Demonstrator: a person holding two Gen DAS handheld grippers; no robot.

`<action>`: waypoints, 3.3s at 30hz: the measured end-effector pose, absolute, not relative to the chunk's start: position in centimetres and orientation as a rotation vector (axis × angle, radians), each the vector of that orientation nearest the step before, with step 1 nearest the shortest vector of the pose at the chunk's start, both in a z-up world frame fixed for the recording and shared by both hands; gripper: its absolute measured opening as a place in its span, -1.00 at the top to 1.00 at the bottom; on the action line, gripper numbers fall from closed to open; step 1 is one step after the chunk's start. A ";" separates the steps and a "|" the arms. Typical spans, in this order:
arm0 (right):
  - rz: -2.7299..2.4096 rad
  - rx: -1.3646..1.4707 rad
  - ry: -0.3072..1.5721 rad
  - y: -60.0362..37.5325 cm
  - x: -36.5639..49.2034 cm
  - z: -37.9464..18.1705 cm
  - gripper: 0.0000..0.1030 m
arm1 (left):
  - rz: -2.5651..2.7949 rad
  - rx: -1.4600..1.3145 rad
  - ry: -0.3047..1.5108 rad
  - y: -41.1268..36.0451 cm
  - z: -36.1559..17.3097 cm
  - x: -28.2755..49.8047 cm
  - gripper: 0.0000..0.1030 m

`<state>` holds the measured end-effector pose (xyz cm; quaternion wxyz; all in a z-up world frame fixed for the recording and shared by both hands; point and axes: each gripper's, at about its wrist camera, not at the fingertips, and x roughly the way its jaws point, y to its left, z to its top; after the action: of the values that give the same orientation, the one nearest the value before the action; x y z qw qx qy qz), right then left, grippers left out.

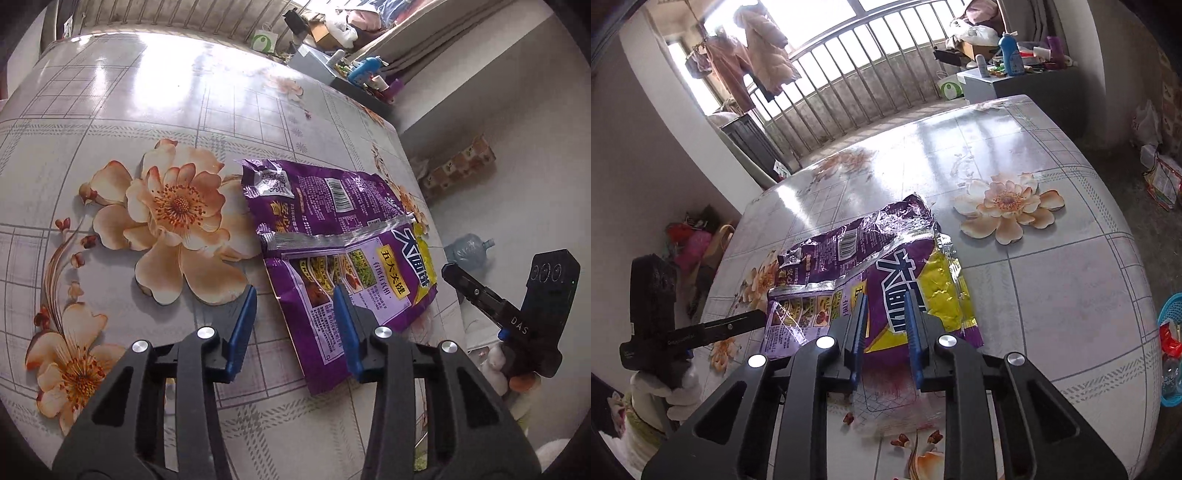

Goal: Collect trash
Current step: 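Grasp the purple snack bag edge with the right tool and lift it, then grasp the lifted snack bag with the left tool while the right tool holds it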

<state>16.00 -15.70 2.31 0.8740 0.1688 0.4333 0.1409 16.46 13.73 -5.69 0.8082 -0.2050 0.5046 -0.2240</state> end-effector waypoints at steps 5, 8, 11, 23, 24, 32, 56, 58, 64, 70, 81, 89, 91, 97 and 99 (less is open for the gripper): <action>0.299 0.359 0.998 -15.4 17.1 -0.4 0.81 | -0.552 -0.509 1.087 13.0 -6.4 17.0 0.36; 0.295 0.372 1.017 -15.6 17.1 -1.4 0.88 | -0.625 -0.557 1.045 13.0 -5.6 16.8 0.36; 0.311 0.404 1.016 -16.0 17.1 -1.7 0.89 | -0.741 -0.614 0.974 12.4 -3.9 16.6 0.36; 0.355 0.461 0.997 -17.2 16.9 -2.8 0.90 | -1.004 -0.705 0.893 4.2 -3.3 19.6 0.36; 0.358 0.465 0.995 -17.3 16.8 -2.8 0.90 | -1.004 -0.731 0.912 3.7 -4.1 20.1 0.36; 0.313 0.490 0.957 -20.1 15.6 -2.1 0.90 | -0.906 -0.927 1.114 2.6 -10.5 22.2 0.51; 0.356 0.482 0.985 -19.5 16.7 -2.4 0.96 | -0.720 -0.785 1.035 6.7 -6.4 22.1 0.16; 0.363 0.503 0.982 -19.5 16.7 -2.5 0.96 | -0.661 -0.732 1.064 6.2 -6.6 22.5 0.09; 0.363 0.499 0.979 -19.2 16.5 -2.5 0.96 | -0.606 -0.691 1.084 5.1 -6.6 24.1 0.09; 0.369 0.506 0.976 -19.7 16.7 -2.7 0.97 | -0.758 -0.800 0.996 5.3 -6.0 23.9 0.12; 0.380 0.527 0.966 -20.6 16.3 -3.2 0.97 | -0.873 -0.704 1.064 1.7 -7.2 22.0 0.39; 0.346 0.469 0.928 -20.6 15.4 -1.1 0.88 | -0.799 -0.536 0.995 1.4 -4.9 21.5 0.96; 0.350 0.480 0.895 -21.1 14.7 0.0 0.88 | -0.790 -0.517 0.953 2.4 -3.7 20.8 0.97; 0.347 0.435 0.905 -21.0 12.9 1.3 0.54 | -0.753 -0.503 0.857 6.6 -0.7 18.3 0.98; 0.348 0.423 0.925 -20.3 12.1 1.1 0.41 | -0.739 -0.506 0.845 7.6 -0.3 17.7 0.98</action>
<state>12.12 -20.33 1.11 0.8590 0.2017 0.4404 0.1659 17.69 7.61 -0.35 0.8163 -0.2375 0.3962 -0.3468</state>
